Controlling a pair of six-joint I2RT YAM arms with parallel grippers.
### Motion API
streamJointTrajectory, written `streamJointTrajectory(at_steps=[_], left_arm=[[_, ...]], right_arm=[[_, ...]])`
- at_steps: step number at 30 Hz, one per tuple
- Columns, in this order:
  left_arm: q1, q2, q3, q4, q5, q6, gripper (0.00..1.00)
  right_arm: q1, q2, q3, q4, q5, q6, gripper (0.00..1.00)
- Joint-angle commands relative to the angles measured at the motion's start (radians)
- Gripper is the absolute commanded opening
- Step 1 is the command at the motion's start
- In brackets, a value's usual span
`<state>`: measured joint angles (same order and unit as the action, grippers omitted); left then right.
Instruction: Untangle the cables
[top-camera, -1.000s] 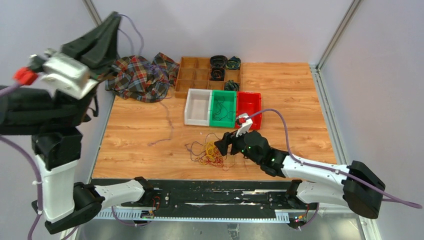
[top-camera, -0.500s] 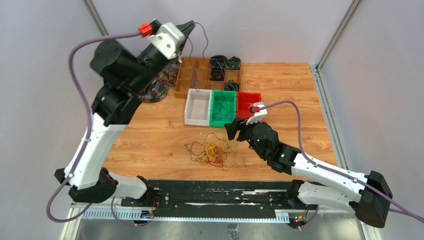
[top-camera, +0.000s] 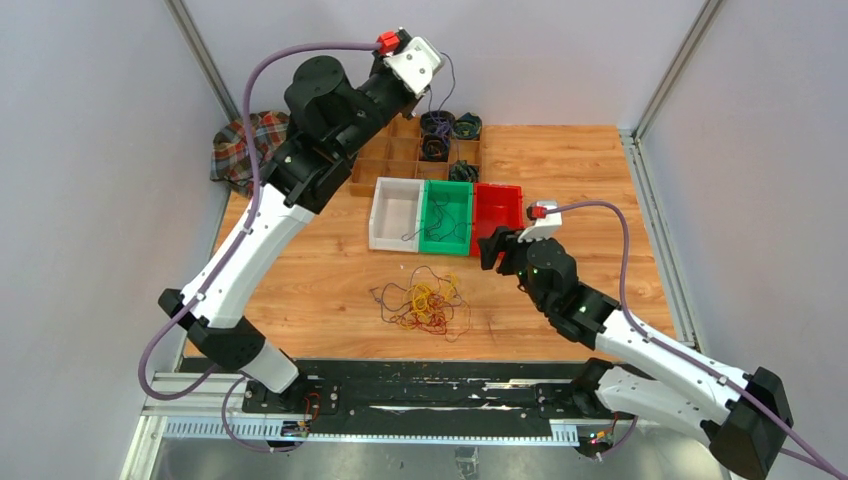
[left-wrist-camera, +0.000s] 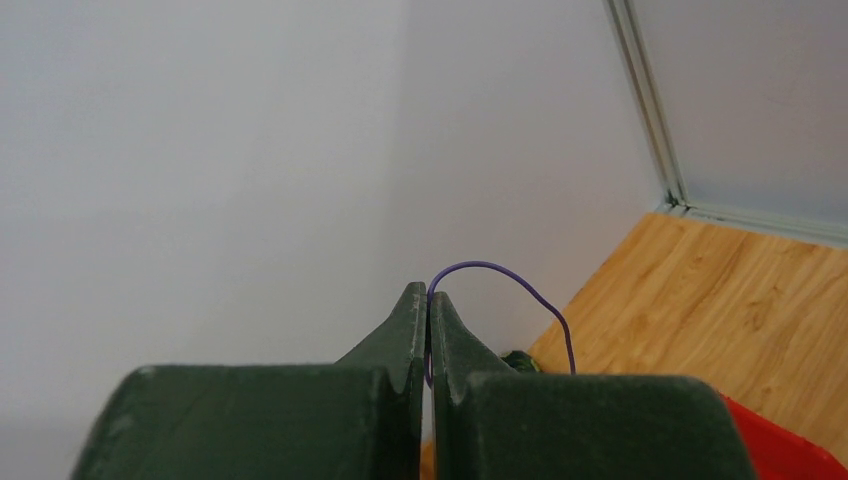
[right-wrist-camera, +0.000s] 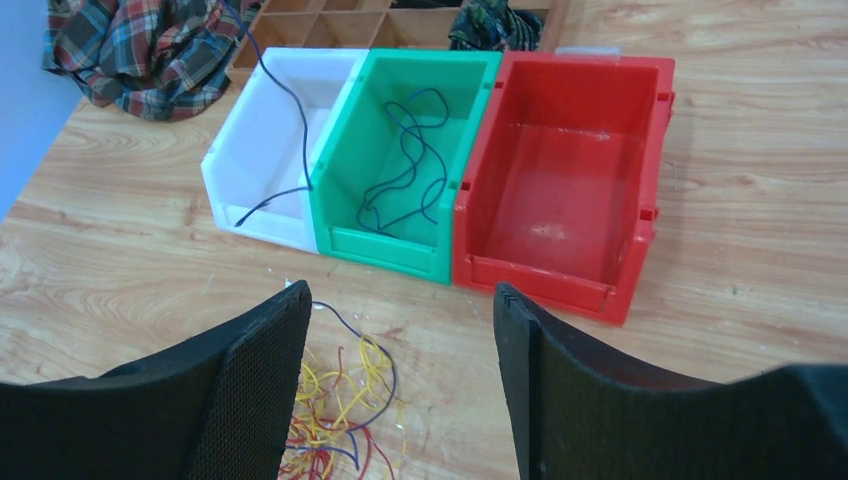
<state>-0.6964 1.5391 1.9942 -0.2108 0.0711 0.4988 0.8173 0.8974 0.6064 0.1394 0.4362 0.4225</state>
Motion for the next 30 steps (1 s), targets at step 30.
streamJointTrajectory(at_steps=[30], left_arm=[[-0.005, 0.098, -0.219, 0.128, -0.106, 0.180, 0.00]], right_arm=[[-0.123, -0.101, -0.114, -0.094, -0.061, 0.054, 0.65]])
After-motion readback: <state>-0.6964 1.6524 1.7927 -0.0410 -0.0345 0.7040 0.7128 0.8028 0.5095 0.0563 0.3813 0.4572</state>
